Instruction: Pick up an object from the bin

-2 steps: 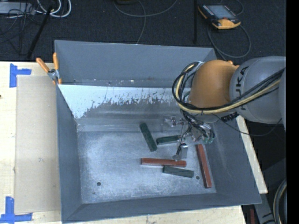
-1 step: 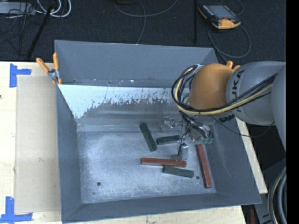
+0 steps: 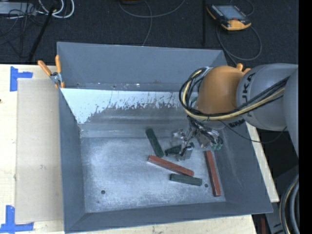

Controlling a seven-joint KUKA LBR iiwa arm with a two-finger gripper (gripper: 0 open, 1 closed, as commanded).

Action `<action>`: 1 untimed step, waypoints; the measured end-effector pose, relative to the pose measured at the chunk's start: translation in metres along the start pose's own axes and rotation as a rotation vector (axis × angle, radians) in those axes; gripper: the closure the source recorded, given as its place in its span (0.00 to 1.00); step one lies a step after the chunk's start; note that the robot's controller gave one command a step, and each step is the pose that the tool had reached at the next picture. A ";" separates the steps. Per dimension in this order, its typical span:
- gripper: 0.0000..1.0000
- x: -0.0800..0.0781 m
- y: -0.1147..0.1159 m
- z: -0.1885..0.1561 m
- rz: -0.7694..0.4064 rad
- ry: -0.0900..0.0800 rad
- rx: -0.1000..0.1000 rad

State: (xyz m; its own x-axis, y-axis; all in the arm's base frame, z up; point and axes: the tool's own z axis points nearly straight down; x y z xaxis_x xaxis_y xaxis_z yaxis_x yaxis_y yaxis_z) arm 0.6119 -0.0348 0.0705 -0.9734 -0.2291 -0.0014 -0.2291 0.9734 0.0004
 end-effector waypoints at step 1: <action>1.00 0.002 -0.002 -0.138 0.046 -0.009 0.003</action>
Offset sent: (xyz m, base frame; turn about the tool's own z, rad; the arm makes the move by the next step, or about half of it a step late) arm -0.0034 -0.0040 0.1332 0.0484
